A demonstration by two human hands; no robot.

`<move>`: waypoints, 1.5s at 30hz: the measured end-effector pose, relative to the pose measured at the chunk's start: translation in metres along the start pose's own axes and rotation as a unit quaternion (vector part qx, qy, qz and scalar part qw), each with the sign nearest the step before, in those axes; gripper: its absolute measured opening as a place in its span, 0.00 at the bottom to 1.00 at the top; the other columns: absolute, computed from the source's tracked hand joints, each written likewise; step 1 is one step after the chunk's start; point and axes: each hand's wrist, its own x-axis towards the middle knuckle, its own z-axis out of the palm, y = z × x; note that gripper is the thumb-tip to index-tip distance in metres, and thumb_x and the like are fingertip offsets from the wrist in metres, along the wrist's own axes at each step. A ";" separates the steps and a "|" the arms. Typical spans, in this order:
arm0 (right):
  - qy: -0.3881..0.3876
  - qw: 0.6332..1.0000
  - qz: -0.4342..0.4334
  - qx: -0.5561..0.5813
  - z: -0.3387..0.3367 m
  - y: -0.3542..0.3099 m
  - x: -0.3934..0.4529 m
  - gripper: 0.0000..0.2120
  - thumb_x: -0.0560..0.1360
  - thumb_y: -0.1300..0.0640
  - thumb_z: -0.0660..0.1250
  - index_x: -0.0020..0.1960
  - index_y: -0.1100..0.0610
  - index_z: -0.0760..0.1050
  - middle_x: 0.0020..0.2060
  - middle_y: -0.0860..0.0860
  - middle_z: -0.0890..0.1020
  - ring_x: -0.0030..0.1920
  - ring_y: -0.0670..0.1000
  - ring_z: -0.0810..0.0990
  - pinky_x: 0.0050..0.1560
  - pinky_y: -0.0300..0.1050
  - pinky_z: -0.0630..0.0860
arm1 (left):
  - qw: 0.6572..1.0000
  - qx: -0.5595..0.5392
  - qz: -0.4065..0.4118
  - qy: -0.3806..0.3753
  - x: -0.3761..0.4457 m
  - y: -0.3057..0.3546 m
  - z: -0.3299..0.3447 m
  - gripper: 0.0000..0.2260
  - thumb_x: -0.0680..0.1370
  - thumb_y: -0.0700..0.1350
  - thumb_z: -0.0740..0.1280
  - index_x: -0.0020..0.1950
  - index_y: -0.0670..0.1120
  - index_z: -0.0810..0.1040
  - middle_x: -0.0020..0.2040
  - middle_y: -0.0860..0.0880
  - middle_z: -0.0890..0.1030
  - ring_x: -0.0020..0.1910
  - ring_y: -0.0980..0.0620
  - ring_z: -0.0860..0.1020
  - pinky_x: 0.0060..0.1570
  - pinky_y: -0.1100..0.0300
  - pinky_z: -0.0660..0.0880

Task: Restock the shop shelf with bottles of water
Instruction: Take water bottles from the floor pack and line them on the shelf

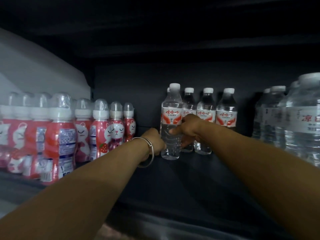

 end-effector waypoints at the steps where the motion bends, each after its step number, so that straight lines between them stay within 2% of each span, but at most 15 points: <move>1: 0.005 1.000 0.002 -0.003 0.004 -0.002 0.003 0.21 0.69 0.62 0.74 0.59 0.65 0.72 0.53 0.61 0.80 0.48 0.63 0.82 0.45 0.59 0.81 | 1.000 0.012 -0.003 -0.007 0.002 -0.002 -0.001 0.07 0.74 0.32 0.65 0.38 0.40 0.72 0.34 0.46 0.73 0.42 0.45 0.75 0.53 0.50 0.76; 3: 0.015 1.000 0.003 -0.012 0.010 -0.004 0.008 0.21 0.70 0.61 0.73 0.59 0.64 0.71 0.54 0.61 0.80 0.50 0.62 0.82 0.46 0.56 0.81 | 0.999 0.038 0.001 -0.021 0.004 -0.004 -0.003 0.03 0.75 0.32 0.64 0.46 0.35 0.77 0.34 0.47 0.72 0.43 0.47 0.73 0.49 0.53 0.75; 6: 0.023 1.000 0.001 -0.009 0.015 -0.005 0.014 0.19 0.70 0.61 0.73 0.58 0.64 0.72 0.53 0.61 0.81 0.50 0.61 0.82 0.47 0.55 0.81 | 0.997 0.066 0.013 -0.040 0.007 -0.006 -0.003 0.09 0.75 0.34 0.64 0.54 0.33 0.77 0.34 0.48 0.72 0.39 0.49 0.73 0.38 0.61 0.71; 10: 0.033 0.999 0.003 0.002 0.019 -0.004 0.018 0.18 0.70 0.61 0.73 0.57 0.64 0.72 0.51 0.60 0.81 0.49 0.61 0.82 0.48 0.55 0.81 | 0.996 0.081 0.024 -0.034 0.006 -0.007 -0.001 0.09 0.77 0.35 0.62 0.53 0.33 0.77 0.33 0.49 0.71 0.32 0.54 0.69 0.32 0.65 0.67; 13: 0.043 0.999 -0.002 0.005 0.020 -0.003 0.017 0.18 0.70 0.61 0.74 0.56 0.64 0.72 0.51 0.61 0.81 0.48 0.62 0.82 0.48 0.58 0.81 | 0.997 0.076 0.014 -0.020 0.006 -0.006 0.001 0.07 0.77 0.34 0.62 0.40 0.36 0.76 0.31 0.49 0.70 0.29 0.54 0.67 0.26 0.67 0.64; 14: 0.047 0.999 -0.001 -0.001 0.021 -0.003 0.016 0.19 0.70 0.60 0.74 0.56 0.64 0.72 0.51 0.61 0.81 0.48 0.62 0.82 0.48 0.58 0.81 | 0.997 0.076 0.013 -0.019 0.006 -0.006 0.001 0.07 0.77 0.34 0.61 0.40 0.36 0.75 0.32 0.46 0.72 0.30 0.53 0.68 0.27 0.66 0.64; 16: 0.052 0.998 0.000 -0.018 0.022 -0.002 0.015 0.20 0.70 0.58 0.74 0.57 0.65 0.71 0.52 0.60 0.80 0.47 0.61 0.82 0.48 0.56 0.81 | 0.996 0.082 0.016 -0.013 0.008 -0.007 0.002 0.08 0.76 0.33 0.60 0.50 0.31 0.76 0.38 0.40 0.76 0.36 0.49 0.70 0.30 0.63 0.66; 20: 0.064 0.995 -0.003 -0.079 0.024 -0.003 0.011 0.23 0.70 0.54 0.73 0.59 0.66 0.71 0.53 0.60 0.80 0.42 0.58 0.83 0.44 0.51 0.82 | 0.993 0.115 0.011 -0.010 0.006 -0.005 0.004 0.11 0.77 0.33 0.59 0.55 0.32 0.76 0.37 0.44 0.75 0.34 0.50 0.71 0.30 0.62 0.67; 24: 0.057 0.981 -0.015 -0.184 0.020 -0.009 -0.002 0.23 0.72 0.55 0.71 0.61 0.66 0.70 0.53 0.60 0.79 0.47 0.60 0.82 0.50 0.54 0.80 | 0.983 0.185 0.017 0.005 0.002 0.001 0.002 0.13 0.78 0.36 0.59 0.61 0.34 0.74 0.60 0.37 0.77 0.57 0.41 0.76 0.49 0.56 0.72; 28: 0.026 0.934 -0.029 -0.355 0.012 -0.007 -0.028 0.20 0.76 0.55 0.67 0.65 0.63 0.71 0.54 0.58 0.79 0.49 0.58 0.81 0.37 0.41 0.77 | 0.967 0.251 0.038 -0.005 -0.002 0.003 0.000 0.12 0.78 0.35 0.61 0.60 0.34 0.75 0.60 0.38 0.77 0.48 0.46 0.75 0.44 0.61 0.68; 30: 0.031 0.906 -0.059 -0.418 0.008 0.000 -0.047 0.20 0.79 0.53 0.63 0.67 0.61 0.69 0.59 0.57 0.77 0.56 0.57 0.78 0.48 0.43 0.77 | 0.951 0.304 0.048 -0.001 -0.009 0.009 -0.003 0.13 0.78 0.38 0.62 0.61 0.35 0.74 0.61 0.39 0.77 0.53 0.45 0.76 0.49 0.59 0.70; 33: 0.038 0.878 -0.076 -0.471 0.002 0.010 -0.077 0.25 0.79 0.51 0.61 0.73 0.58 0.63 0.69 0.57 0.68 0.68 0.58 0.68 0.65 0.47 0.66 | 0.940 0.326 0.096 -0.021 -0.026 0.023 -0.003 0.17 0.76 0.38 0.65 0.65 0.38 0.73 0.63 0.41 0.75 0.60 0.43 0.75 0.59 0.55 0.72; 36: 0.043 0.861 -0.078 -0.500 -0.006 0.016 -0.107 0.24 0.80 0.51 0.58 0.73 0.59 0.61 0.69 0.57 0.69 0.67 0.57 0.68 0.65 0.47 0.67 | 0.932 0.331 0.139 -0.045 -0.050 0.040 0.002 0.19 0.75 0.40 0.68 0.65 0.40 0.72 0.62 0.42 0.75 0.60 0.43 0.74 0.61 0.52 0.72; 40: 0.068 0.853 -0.073 -0.513 -0.029 0.030 -0.149 0.26 0.77 0.50 0.64 0.71 0.58 0.65 0.66 0.58 0.72 0.65 0.59 0.71 0.63 0.49 0.71 | 0.928 0.319 0.185 -0.048 -0.093 0.065 0.022 0.21 0.76 0.46 0.67 0.67 0.43 0.69 0.64 0.43 0.73 0.61 0.44 0.73 0.62 0.54 0.70; 45: 0.152 0.834 -0.097 -0.521 -0.062 0.058 -0.220 0.21 0.76 0.50 0.63 0.66 0.55 0.70 0.61 0.58 0.76 0.61 0.60 0.73 0.60 0.52 0.72 | 0.927 0.280 0.251 -0.009 -0.166 0.086 0.065 0.17 0.79 0.43 0.62 0.66 0.41 0.68 0.66 0.42 0.71 0.64 0.45 0.69 0.61 0.57 0.66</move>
